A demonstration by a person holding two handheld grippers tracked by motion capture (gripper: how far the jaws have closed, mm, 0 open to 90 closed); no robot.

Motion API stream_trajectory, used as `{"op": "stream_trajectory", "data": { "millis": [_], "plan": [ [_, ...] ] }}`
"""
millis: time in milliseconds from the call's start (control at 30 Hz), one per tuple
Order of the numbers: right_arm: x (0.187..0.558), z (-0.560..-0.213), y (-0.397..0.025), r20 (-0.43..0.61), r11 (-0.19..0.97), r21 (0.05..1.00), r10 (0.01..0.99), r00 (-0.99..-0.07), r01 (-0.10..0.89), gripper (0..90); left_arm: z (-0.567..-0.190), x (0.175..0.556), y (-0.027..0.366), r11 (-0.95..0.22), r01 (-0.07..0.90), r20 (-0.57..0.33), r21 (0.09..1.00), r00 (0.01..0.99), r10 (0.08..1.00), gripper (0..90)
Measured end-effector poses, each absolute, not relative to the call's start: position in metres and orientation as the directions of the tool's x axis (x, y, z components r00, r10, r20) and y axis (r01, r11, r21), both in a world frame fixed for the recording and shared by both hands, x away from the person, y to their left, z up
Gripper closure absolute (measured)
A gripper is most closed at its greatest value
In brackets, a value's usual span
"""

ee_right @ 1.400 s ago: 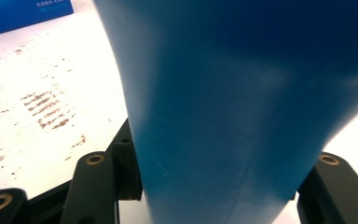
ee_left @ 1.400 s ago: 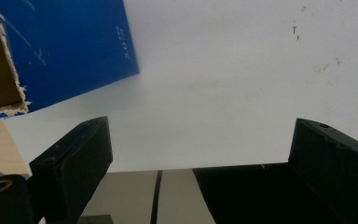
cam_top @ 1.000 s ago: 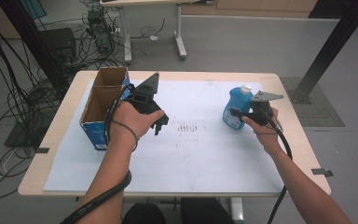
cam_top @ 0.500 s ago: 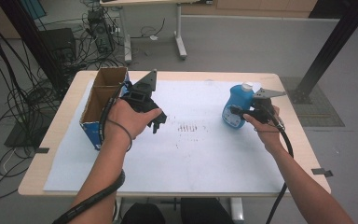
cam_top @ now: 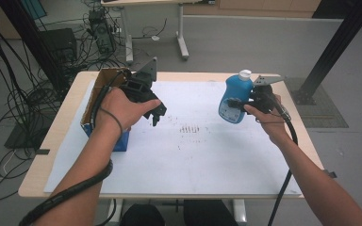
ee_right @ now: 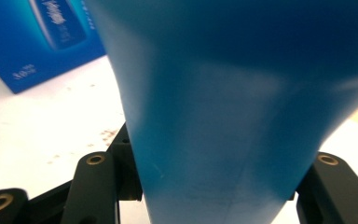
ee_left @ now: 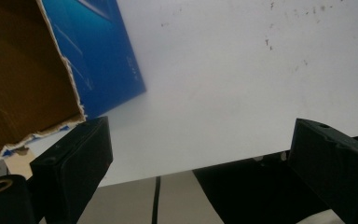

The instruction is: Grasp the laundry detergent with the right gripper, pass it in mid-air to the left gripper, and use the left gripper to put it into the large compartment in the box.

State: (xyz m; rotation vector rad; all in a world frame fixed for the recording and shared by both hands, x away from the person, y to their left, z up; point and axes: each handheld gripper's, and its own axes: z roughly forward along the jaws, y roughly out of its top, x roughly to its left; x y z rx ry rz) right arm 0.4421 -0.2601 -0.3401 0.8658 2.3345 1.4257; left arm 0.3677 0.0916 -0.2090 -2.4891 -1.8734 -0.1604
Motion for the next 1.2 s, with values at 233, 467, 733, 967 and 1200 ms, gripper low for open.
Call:
{"op": "stream_trajectory", "data": {
  "millis": [233,467,733,967,1200],
  "plan": [
    [0.448,-0.315,-0.241,0.095,0.373,0.862,0.545,-0.833,0.343,43.8,-0.198,0.376,0.091,-0.354,0.934,0.061,0.049,0.351,0.934,6.7],
    [0.458,-0.296,-0.222,0.117,0.379,0.866,0.48,-0.869,0.326,43.9,-0.181,0.384,0.09,-0.44,0.895,0.039,0.071,0.439,0.898,7.2],
    [0.463,-0.283,-0.2,0.133,0.398,0.872,0.369,-0.92,0.285,43.9,-0.154,0.396,0.087,-0.507,0.855,0.049,0.111,0.505,0.862,7.0],
    [0.465,-0.276,-0.191,0.141,0.416,0.871,0.3,-0.944,0.262,43.8,-0.133,0.402,0.078,-0.592,0.797,0.08,0.117,0.587,0.806,7.1],
    [0.466,-0.273,-0.179,0.134,0.444,0.863,0.257,-0.957,0.24,43.9,-0.116,0.405,0.068,-0.678,0.728,0.106,0.106,0.669,0.735,6.5]
  ]
}}
